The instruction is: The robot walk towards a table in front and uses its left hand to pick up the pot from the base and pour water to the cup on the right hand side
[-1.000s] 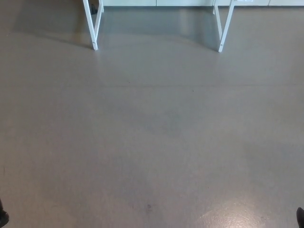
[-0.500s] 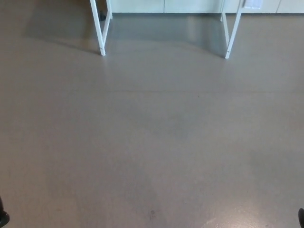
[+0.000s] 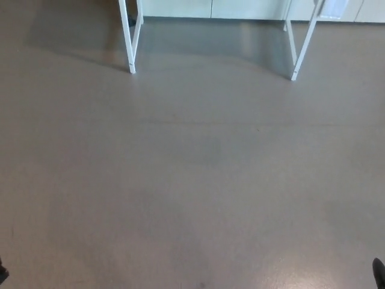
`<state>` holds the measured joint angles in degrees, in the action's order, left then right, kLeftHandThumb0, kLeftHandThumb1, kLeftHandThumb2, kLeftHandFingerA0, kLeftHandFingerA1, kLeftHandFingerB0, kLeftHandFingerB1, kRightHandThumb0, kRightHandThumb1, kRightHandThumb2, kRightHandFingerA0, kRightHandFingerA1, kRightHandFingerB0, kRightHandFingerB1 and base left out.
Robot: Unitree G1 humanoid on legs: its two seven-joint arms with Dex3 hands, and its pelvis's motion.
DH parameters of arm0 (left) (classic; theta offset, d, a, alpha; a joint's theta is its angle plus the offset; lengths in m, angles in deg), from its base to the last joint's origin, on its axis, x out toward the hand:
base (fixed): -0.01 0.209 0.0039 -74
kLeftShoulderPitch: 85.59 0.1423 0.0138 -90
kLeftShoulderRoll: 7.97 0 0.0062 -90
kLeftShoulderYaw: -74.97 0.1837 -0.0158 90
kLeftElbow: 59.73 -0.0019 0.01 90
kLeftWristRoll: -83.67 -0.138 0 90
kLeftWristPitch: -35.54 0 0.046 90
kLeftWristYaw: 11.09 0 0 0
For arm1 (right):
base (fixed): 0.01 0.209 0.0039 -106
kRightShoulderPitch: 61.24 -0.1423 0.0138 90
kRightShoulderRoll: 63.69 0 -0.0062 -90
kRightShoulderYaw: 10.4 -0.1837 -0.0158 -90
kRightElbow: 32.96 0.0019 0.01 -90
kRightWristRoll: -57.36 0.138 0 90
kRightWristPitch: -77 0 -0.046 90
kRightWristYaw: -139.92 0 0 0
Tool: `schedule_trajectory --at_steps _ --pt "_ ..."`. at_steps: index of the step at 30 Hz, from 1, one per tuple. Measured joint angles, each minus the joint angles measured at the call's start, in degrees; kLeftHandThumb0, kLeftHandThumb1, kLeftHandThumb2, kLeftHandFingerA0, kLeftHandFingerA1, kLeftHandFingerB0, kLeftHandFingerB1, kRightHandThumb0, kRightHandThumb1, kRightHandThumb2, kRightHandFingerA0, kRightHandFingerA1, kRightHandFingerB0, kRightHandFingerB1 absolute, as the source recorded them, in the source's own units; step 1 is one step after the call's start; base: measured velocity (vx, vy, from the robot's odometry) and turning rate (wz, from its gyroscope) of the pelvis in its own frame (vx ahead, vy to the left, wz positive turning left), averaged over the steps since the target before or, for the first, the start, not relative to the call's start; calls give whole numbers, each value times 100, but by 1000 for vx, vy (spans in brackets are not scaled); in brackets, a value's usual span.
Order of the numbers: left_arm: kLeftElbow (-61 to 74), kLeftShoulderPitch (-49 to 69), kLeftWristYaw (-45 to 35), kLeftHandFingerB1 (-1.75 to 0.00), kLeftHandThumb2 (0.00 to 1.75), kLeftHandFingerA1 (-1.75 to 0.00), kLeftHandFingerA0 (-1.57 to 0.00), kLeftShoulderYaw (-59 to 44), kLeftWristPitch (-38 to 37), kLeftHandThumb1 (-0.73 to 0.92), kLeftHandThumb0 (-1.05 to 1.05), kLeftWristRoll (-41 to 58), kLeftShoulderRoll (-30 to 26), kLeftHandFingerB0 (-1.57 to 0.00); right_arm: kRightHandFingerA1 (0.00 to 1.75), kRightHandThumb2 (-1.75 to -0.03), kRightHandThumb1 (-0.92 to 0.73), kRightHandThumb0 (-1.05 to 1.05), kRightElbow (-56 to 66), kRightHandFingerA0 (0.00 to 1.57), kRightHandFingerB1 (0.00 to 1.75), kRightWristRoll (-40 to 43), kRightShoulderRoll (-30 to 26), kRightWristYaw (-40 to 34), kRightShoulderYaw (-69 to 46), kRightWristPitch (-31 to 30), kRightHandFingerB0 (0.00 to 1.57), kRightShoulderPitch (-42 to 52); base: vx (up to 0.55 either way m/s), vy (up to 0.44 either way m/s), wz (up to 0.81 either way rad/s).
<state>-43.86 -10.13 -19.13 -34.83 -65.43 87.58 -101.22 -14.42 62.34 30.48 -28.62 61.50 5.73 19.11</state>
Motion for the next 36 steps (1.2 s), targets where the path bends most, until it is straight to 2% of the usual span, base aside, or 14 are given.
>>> schedule_trajectory --at_steps 3,5,6,12,14,19,20,24,25,31,32,33,34,36 --pt "0 24 3 -66 135 -72 -9 20 -9 72 -60 -1 4 0 49 -106 -46 -40 -12 1 50 -3 6 -11 14 3 0 28 193 -192 1" --pt "-2 46 1 -66 136 -72 -9 38 -29 73 -61 -3 49 0 50 -106 -45 -40 -6 2 50 -2 -26 -6 15 21 1 31 257 -256 20" --pt "-2 47 3 -66 136 -73 -10 37 -36 74 -60 -2 55 0 52 -96 -62 -80 -5 18 42 0 -41 -10 12 27 6 24 131 -174 -19" --pt "1 49 12 -72 120 -82 -22 65 -60 66 -89 -5 81 -8 51 -94 -63 -79 -5 19 44 -2 -93 -42 36 39 8 36 144 -67 -4" --pt "0 52 23 -66 138 -73 -12 81 -76 77 -60 -8 81 0 50 -93 -61 -79 -5 18 44 -4 -93 -57 53 39 7 38 178 55 -6" --pt "-8 62 69 -81 92 -99 -24 129 -76 87 -82 -23 103 -4 51 -94 -63 -79 -12 20 44 4 -81 -71 49 40 8 70 225 152 1" --pt "-10 69 73 -66 138 -74 -13 134 -77 77 -61 -28 91 0 52 -96 -62 -81 -14 19 43 3 -65 -72 54 39 7 72 350 133 -38" --pt "-7 90 91 -65 137 -73 -12 132 -78 75 -59 -29 -10 0 52 -95 -63 -78 -11 19 43 -5 -8 -69 106 43 6 70 211 108 5" --pt "-10 104 89 -65 137 -73 -11 132 -78 75 -60 -28 -22 0 43 -64 -78 -78 -12 25 32 -5 -6 -69 114 46 11 72 142 27 7" --pt "-18 167 63 -65 136 -73 -11 148 -78 74 -61 -31 -28 0 45 -63 -78 -78 -18 23 33 5 4 -62 111 46 11 153 201 -65 8" --pt "-19 174 62 -65 137 -72 -10 156 -78 75 -60 -33 -29 0 52 -93 -63 -79 -20 19 44 6 8 -60 110 46 8 168 217 -175 17" --pt "-24 199 60 -66 138 -71 -9 166 -78 77 -59 -36 -32 -1 44 -63 -78 -77 -25 23 32 6 15 -56 109 47 11 207 181 -169 12" --pt "-33 227 59 -71 120 -79 -20 175 -78 66 -85 -35 -25 -9 51 -95 -63 -78 -36 19 41 3 45 -57 112 42 6 228 195 -220 -54" --pt "-26 225 50 -77 95 -86 -16 241 -78 77 -74 -49 -21 -6 45 -64 -78 -78 -32 25 32 6 14 -54 108 48 11 240 184 -193 25"
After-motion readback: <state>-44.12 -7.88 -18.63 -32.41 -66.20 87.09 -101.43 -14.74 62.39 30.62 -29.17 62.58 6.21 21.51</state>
